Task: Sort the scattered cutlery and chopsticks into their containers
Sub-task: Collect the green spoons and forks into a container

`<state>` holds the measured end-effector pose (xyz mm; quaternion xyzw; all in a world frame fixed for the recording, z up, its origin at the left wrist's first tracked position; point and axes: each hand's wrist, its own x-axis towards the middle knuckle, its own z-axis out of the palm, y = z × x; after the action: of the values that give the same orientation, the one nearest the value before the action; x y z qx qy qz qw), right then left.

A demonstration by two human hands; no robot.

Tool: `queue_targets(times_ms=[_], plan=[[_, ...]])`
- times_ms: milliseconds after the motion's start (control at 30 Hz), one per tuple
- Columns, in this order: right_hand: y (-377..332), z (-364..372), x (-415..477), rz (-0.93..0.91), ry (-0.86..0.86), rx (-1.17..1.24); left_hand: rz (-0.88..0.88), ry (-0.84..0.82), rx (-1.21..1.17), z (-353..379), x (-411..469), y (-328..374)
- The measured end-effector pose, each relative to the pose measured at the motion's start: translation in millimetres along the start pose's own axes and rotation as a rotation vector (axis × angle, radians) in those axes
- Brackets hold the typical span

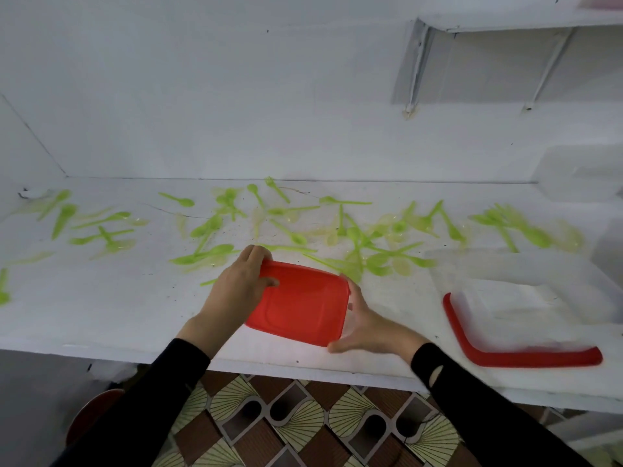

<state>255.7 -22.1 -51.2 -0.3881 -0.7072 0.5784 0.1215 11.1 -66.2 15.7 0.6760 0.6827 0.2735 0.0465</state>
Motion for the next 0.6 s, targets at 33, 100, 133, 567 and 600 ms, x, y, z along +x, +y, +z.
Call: queue_targets(times_ms=[33,100,133,567,600], plan=[[-10,-14,-3,0.037,-0.021,0.039,0.046,-0.033,-0.029,-7,3,-1],[-37,-40,-7,0.052,0.033,0.094,0.169,-0.095,-0.075,-17,7,6],[-51,-47,-7,0.031,0.062,0.089,0.243,-0.122,-0.090,-19,10,13],[-79,-70,1,-0.179,0.207,-0.132,0.628,-0.109,-0.083,-19,24,60],[-75,-73,2,-0.185,0.235,-0.114,0.653,-0.085,-0.067,-18,25,61]])
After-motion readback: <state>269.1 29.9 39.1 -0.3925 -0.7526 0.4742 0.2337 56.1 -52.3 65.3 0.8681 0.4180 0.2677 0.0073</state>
